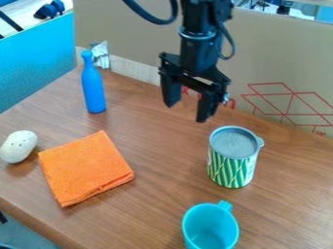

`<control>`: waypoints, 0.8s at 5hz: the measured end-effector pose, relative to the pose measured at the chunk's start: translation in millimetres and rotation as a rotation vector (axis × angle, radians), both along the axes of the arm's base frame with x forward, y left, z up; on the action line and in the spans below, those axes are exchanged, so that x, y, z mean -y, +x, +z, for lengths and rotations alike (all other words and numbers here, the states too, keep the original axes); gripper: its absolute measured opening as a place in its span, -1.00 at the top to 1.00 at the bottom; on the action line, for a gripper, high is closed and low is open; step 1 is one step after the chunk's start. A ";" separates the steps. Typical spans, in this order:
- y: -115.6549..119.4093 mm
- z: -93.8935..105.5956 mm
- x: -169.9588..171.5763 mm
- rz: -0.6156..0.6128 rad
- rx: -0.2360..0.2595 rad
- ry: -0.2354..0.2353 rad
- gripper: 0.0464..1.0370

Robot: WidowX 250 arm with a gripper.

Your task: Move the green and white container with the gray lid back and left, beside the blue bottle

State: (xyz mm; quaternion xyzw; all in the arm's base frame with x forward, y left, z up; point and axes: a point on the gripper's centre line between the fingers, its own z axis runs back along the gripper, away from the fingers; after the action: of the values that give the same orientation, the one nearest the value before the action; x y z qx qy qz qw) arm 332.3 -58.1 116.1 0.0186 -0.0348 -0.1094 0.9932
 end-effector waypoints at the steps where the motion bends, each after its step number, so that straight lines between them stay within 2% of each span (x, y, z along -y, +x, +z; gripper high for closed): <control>1: 4.4 -2.6 18.5 -0.054 -0.013 -0.012 -0.93; 2: 0.7 1.4 39.0 -0.104 -0.029 -0.047 -0.93; 4: -7.5 -0.7 64.7 -0.126 -0.030 -0.068 -0.93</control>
State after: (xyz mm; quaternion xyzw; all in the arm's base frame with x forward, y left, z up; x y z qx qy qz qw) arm 324.8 -122.8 115.4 -0.0191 -0.0247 -0.1707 0.9848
